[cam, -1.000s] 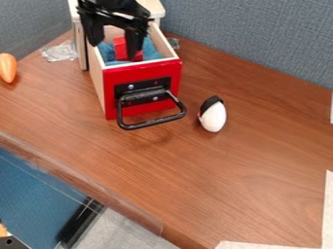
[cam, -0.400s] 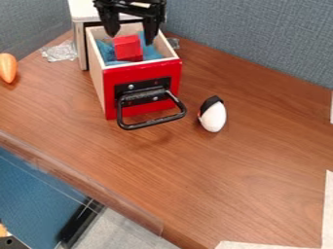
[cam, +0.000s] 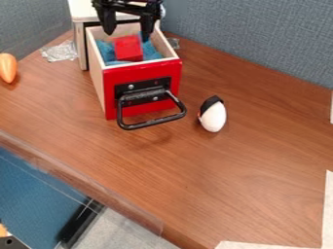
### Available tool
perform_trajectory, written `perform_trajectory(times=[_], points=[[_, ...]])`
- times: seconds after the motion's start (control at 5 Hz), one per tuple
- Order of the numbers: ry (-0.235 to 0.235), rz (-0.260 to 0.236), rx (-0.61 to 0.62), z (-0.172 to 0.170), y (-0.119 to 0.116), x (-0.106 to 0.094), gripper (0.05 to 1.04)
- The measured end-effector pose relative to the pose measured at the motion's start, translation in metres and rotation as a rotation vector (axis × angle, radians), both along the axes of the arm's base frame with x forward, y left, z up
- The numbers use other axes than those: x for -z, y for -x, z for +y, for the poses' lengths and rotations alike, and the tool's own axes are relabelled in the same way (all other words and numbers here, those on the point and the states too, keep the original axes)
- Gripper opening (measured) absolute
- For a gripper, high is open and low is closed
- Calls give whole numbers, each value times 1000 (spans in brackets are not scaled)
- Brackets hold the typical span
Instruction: Take the red object and put in the left bottom of the table
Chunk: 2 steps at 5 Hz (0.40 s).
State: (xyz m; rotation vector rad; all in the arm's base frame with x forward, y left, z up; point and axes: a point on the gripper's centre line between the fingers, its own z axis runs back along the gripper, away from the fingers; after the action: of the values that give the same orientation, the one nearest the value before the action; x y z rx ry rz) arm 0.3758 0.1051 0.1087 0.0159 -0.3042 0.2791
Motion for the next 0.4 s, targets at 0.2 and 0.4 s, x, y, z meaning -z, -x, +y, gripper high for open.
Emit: perform_trajectory(times=[0.2, 0.4], points=[[-14, -16, -36, 9, -1, 1, 999], [-21, -27, -68, 19, 0, 1, 999]])
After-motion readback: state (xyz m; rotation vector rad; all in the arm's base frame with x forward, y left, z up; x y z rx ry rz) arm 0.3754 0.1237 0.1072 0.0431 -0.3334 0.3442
